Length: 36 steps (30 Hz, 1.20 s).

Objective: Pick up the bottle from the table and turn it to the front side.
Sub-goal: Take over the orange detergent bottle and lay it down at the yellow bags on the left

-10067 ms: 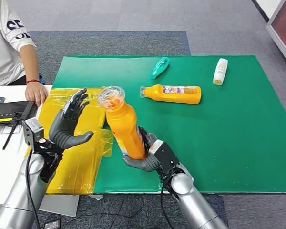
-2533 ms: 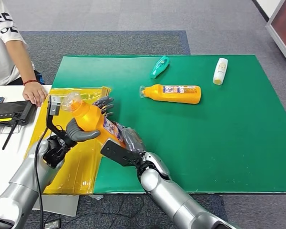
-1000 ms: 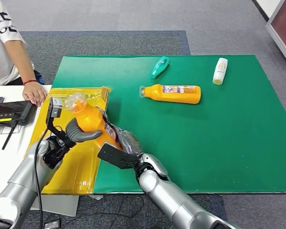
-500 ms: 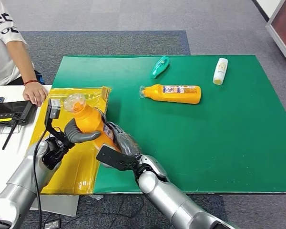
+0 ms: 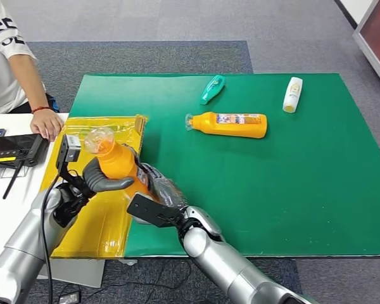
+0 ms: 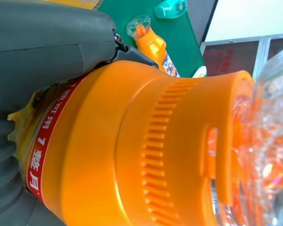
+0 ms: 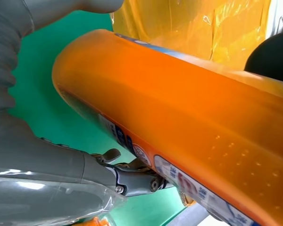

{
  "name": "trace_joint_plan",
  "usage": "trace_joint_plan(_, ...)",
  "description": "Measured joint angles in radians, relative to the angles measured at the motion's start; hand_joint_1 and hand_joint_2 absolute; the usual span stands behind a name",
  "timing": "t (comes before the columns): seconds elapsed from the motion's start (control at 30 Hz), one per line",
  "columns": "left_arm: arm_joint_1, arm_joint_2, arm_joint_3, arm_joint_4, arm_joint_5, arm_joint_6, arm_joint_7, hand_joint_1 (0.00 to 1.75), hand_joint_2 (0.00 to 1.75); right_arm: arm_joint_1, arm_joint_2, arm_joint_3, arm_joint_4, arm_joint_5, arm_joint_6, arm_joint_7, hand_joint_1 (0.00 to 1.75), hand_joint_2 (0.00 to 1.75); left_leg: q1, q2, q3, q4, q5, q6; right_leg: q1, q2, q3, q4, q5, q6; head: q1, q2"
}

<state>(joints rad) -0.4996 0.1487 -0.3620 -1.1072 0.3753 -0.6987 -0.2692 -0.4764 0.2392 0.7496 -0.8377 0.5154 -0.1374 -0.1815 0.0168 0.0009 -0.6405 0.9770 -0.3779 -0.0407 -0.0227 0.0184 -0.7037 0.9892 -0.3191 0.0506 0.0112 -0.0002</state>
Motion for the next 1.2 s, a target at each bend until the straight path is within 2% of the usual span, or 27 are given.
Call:
trace_joint_plan(0.27, 0.004, 0.025, 0.014, -0.097, -0.007, 0.011, 0.010, 1.75, 1.75, 0.000, -0.002, -0.005, 0.000, 0.003, -0.009, 0.004, 0.00, 1.75, 0.000, 0.000, 0.000, 0.000, 0.000, 0.000, 0.000, 0.000, 0.000, 0.000, 0.000, 0.000, 0.000, 0.000)
trace_joint_plan(0.8, 0.015, 0.040, 0.014, -0.154, -0.028, 0.017, 0.012, 1.75, 1.75, 0.008, -0.011, -0.053, 0.000, -0.002, -0.045, 0.011, 0.00, 1.75, 0.000, 0.000, 0.000, 0.000, 0.000, 0.000, 0.000, 0.000, 0.000, 0.000, 0.000, 0.000, 0.000, 0.000)
trace_joint_plan(0.97, 0.028, 0.057, 0.013, -0.173, -0.031, 0.017, 0.017, 1.75, 1.75, 0.020, -0.029, -0.135, -0.013, -0.086, -0.077, -0.028, 0.00, 1.75, 0.000, 0.000, 0.000, 0.000, 0.000, 0.000, 0.000, 0.000, 0.000, 0.000, 0.000, 0.000, 0.000, 0.000)
trace_joint_plan(1.2, 0.051, 0.085, 0.013, -0.197, -0.031, 0.023, 0.019, 1.75, 1.75, 0.059, -0.076, -0.314, -0.115, -0.254, -0.066, -0.101, 0.00, 1.75, 0.000, 0.000, 0.000, 0.000, 0.000, 0.000, 0.000, 0.000, 0.000, 0.000, 0.000, 0.000, 0.000, 0.000)
